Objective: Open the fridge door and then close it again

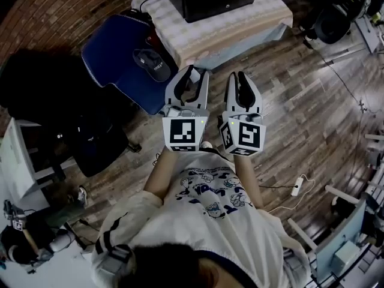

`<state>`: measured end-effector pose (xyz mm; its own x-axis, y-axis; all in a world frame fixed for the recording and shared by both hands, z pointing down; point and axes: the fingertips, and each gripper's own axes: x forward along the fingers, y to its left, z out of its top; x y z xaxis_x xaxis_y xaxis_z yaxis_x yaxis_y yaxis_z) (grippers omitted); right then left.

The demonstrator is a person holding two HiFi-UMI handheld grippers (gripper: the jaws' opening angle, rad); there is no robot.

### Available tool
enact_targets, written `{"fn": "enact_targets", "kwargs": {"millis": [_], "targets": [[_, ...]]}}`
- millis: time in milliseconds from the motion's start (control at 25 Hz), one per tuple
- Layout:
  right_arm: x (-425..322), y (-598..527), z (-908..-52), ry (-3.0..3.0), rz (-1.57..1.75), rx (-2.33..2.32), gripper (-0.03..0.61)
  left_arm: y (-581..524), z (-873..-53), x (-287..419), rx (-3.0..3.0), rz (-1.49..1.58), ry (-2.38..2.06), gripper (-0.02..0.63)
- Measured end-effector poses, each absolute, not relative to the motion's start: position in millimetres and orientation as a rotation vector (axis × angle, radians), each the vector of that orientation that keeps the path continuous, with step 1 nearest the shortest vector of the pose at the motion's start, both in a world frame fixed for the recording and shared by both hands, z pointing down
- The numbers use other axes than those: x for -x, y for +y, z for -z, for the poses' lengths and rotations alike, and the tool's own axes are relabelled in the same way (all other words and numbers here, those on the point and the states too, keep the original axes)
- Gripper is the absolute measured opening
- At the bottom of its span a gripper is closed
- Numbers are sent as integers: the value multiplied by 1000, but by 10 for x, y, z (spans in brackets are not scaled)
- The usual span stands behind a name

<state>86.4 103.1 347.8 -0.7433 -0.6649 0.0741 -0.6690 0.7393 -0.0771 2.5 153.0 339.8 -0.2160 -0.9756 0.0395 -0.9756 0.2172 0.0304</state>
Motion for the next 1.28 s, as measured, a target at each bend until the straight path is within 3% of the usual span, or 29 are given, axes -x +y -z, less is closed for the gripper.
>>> {"fn": "enact_targets", "kwargs": {"millis": [1280], "targets": [[154,189,-3650,-2863,-188,-1098,69,725,-3596,1163,-1849,7,-2414,135]]}}
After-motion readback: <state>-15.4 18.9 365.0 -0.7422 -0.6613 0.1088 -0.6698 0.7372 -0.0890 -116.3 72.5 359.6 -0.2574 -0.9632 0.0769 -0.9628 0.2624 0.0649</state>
